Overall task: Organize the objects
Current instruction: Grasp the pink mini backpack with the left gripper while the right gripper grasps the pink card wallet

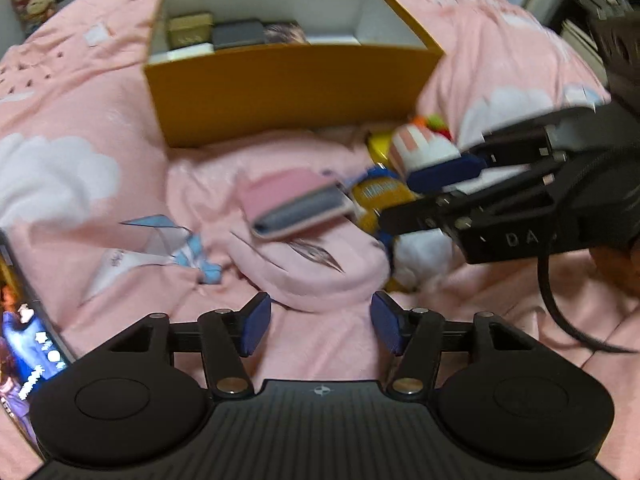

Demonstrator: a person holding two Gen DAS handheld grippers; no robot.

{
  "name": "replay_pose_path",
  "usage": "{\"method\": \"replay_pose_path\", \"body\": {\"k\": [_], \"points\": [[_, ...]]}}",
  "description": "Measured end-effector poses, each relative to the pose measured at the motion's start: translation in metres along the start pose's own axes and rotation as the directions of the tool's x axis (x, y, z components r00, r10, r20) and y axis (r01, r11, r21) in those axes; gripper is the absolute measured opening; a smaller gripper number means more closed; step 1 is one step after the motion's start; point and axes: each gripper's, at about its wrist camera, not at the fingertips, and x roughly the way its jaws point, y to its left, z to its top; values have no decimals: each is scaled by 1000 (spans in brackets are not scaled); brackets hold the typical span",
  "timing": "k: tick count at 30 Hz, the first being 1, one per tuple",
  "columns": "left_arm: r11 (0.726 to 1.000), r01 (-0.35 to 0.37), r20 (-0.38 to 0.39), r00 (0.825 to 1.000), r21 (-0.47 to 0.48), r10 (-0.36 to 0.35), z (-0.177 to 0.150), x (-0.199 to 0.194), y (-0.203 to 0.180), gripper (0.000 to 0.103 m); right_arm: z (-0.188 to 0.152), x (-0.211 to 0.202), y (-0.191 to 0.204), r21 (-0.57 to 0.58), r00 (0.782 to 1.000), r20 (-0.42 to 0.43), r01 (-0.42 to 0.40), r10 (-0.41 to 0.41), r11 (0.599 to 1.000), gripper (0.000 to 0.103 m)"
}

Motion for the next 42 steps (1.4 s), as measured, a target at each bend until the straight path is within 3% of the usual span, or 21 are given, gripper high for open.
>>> {"method": "replay_pose_path", "body": {"k": [6,18,24,29,31,39,42], "points": [[1000,-12,29,1000,-2,12,-1,10,-2,64,-3,0,2,11,999,-7,32,-32,999,45],[998,13,183,983,-66,-1,29,1,14,62,12,-4,-8,21,992,37,120,-120,993,46],[997,-61,252,965,-56,73,54,4,14,61,21,-4,-14,32,983,61,170,-172,985,46],[985,-136,260,952,-107,160,70,17,23,58,27,-2,-18,29,982,66,177,-178,984,47],[984,-121,268,951,-131,153,71,18,28,58,30,2,-19,32,983,57,174,-175,984,52],[984,-42,293,952,-175,92,54,2,47,61,33,14,-19,35,986,57,153,-155,988,53],[979,18,263,964,-201,36,44,1,58,61,32,18,-23,58,988,42,149,-151,987,53]]}}
